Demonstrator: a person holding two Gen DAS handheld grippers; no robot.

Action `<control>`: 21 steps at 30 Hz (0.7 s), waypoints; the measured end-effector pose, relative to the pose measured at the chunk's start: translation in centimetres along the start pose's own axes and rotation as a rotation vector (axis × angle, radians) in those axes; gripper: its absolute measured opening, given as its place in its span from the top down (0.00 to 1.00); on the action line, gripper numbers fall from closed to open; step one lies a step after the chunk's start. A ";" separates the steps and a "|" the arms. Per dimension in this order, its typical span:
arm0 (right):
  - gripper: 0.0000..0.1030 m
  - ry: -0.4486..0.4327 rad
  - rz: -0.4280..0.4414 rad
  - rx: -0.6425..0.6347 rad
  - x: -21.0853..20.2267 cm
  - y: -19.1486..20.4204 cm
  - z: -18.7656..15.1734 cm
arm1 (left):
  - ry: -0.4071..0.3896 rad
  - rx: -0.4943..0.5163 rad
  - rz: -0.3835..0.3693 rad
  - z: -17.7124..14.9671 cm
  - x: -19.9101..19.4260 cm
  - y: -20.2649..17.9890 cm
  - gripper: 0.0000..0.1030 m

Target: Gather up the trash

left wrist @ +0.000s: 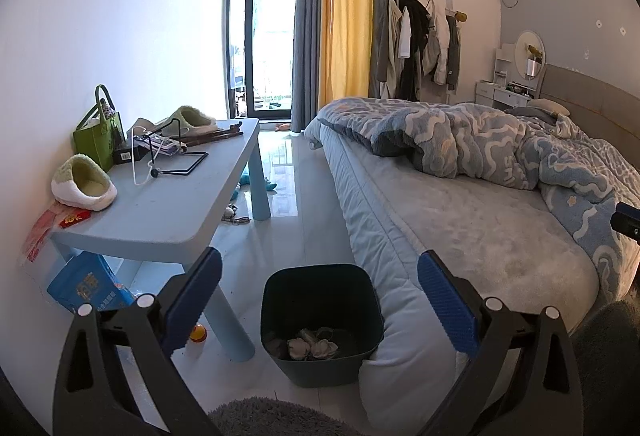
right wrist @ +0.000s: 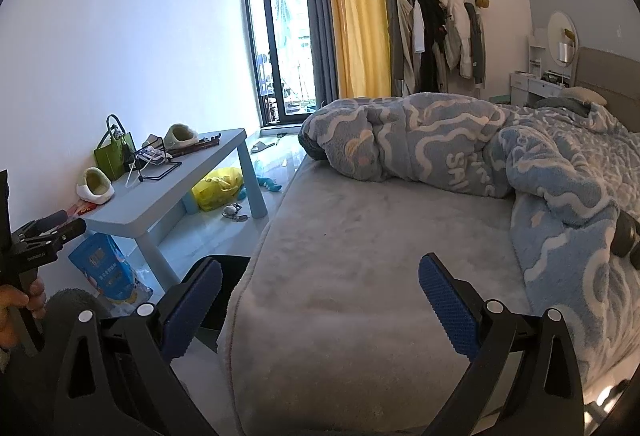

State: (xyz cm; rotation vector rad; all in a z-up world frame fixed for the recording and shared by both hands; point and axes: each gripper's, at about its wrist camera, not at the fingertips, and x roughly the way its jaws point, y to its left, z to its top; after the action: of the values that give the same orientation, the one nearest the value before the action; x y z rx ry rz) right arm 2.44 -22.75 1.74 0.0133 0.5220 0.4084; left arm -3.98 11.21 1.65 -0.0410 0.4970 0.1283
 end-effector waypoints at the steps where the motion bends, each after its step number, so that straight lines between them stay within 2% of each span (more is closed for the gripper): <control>1: 0.03 0.000 0.000 0.002 0.0 0.0 0.0 | 0.000 -0.001 0.000 0.0 0.0 0.0 0.03; 21: 0.03 0.002 0.003 0.009 0.2 -0.2 0.0 | 0.000 -0.001 0.000 0.0 0.0 0.0 0.03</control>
State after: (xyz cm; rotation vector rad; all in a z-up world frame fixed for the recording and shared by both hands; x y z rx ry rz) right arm 2.62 -22.84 1.61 0.0227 0.5254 0.4090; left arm -4.00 11.24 1.62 -0.0420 0.4972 0.1283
